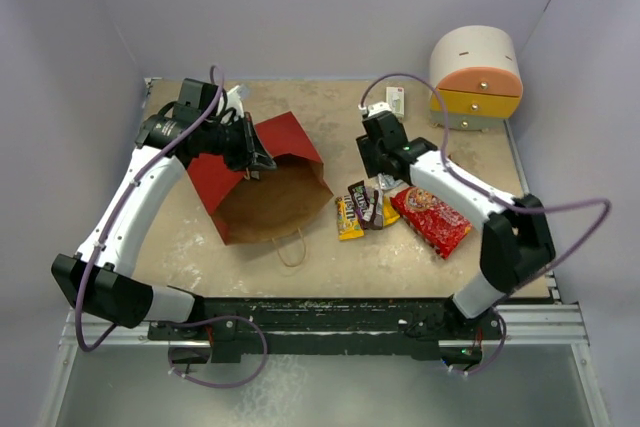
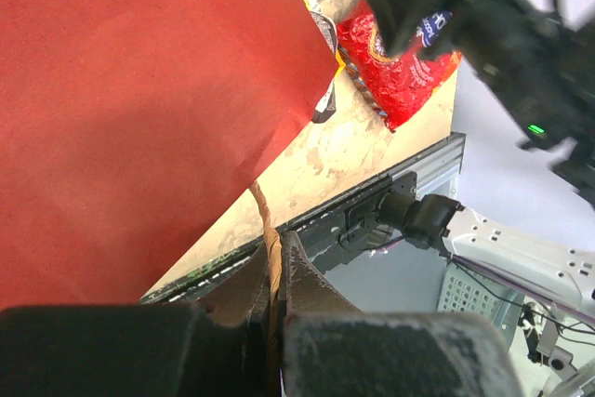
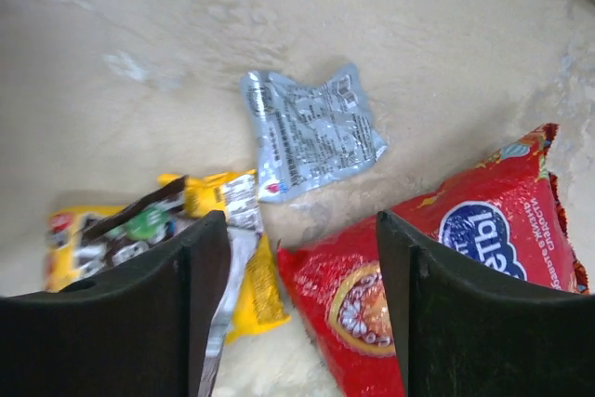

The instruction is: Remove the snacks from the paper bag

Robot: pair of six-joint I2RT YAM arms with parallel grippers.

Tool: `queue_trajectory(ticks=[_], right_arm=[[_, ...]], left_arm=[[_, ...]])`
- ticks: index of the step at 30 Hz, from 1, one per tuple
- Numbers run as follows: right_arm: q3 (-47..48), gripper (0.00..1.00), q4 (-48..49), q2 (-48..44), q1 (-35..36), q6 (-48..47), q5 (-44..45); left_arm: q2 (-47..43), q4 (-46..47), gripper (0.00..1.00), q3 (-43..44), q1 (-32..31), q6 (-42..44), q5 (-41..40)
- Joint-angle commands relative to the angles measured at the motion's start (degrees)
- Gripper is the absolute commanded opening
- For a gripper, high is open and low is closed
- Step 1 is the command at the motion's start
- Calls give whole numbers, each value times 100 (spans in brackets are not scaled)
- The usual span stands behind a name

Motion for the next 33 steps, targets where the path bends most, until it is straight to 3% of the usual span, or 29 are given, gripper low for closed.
queue_trajectory(ticks=[1, 8, 18, 24, 33], right_arm=[[38, 68, -227, -1016, 13, 247, -1338], [-915, 65, 674, -1904, 53, 286, -3569], [-1714, 64, 2834, -2609, 1611, 171, -3687], [-1724, 60, 4090, -1852, 2321, -728, -3860], [-1025, 66, 5375, -125, 2798, -3350, -4632]], left_arm=[[-225, 134, 0, 143, 13, 113, -143], [-256, 76, 0, 173, 9, 85, -372], [25, -124, 0, 660, 22, 146, -499], [38, -310, 0, 749, 14, 209, -566], [148, -426, 0, 844, 22, 156, -319]])
